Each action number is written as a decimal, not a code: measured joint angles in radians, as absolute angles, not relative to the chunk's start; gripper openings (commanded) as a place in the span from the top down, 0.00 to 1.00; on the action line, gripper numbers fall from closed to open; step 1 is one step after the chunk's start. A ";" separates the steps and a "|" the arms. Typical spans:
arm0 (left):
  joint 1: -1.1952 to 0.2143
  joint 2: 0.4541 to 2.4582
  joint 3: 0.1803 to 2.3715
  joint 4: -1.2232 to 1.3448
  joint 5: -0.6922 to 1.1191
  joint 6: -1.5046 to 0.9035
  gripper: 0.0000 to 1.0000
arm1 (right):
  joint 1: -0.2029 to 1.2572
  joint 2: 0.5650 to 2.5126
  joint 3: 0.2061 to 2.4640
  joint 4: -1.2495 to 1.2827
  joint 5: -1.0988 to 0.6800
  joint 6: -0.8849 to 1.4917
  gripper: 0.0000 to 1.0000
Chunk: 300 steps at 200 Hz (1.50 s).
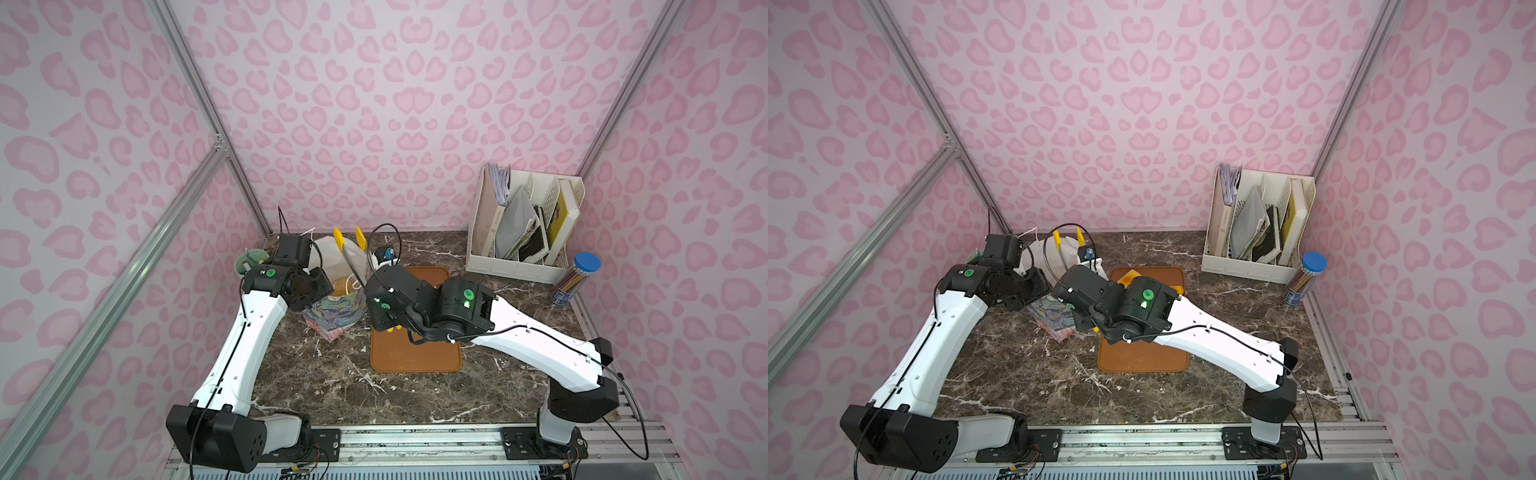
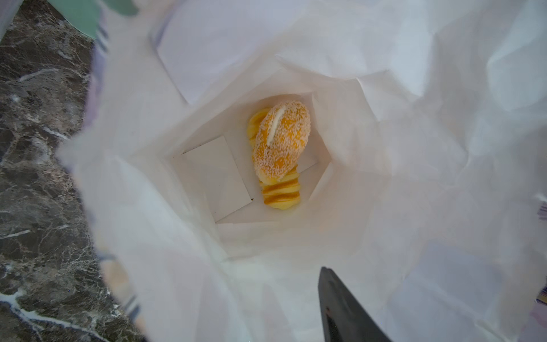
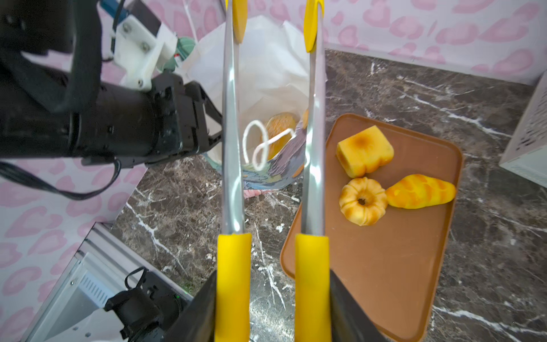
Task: Pack bread into a paper bag
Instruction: Place the fake bread in the paper bag, then pick up the fake bread from the plate.
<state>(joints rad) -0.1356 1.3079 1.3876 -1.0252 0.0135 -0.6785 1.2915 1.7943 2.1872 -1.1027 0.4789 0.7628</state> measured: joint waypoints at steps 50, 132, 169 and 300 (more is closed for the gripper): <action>-0.136 1.302 1.387 -1.025 0.014 -0.678 0.40 | 1.287 1.679 2.035 -1.147 0.555 0.827 0.46; -0.136 1.322 1.414 -1.029 0.014 -0.677 0.40 | 1.329 1.415 1.374 -1.052 0.438 1.100 0.38; -0.136 1.328 1.417 -1.030 0.017 -0.674 0.41 | 1.349 1.394 1.253 -0.995 0.392 1.168 0.35; -0.137 1.321 1.417 -1.058 0.017 -0.656 0.41 | 1.319 1.574 1.227 -0.861 0.297 1.172 0.44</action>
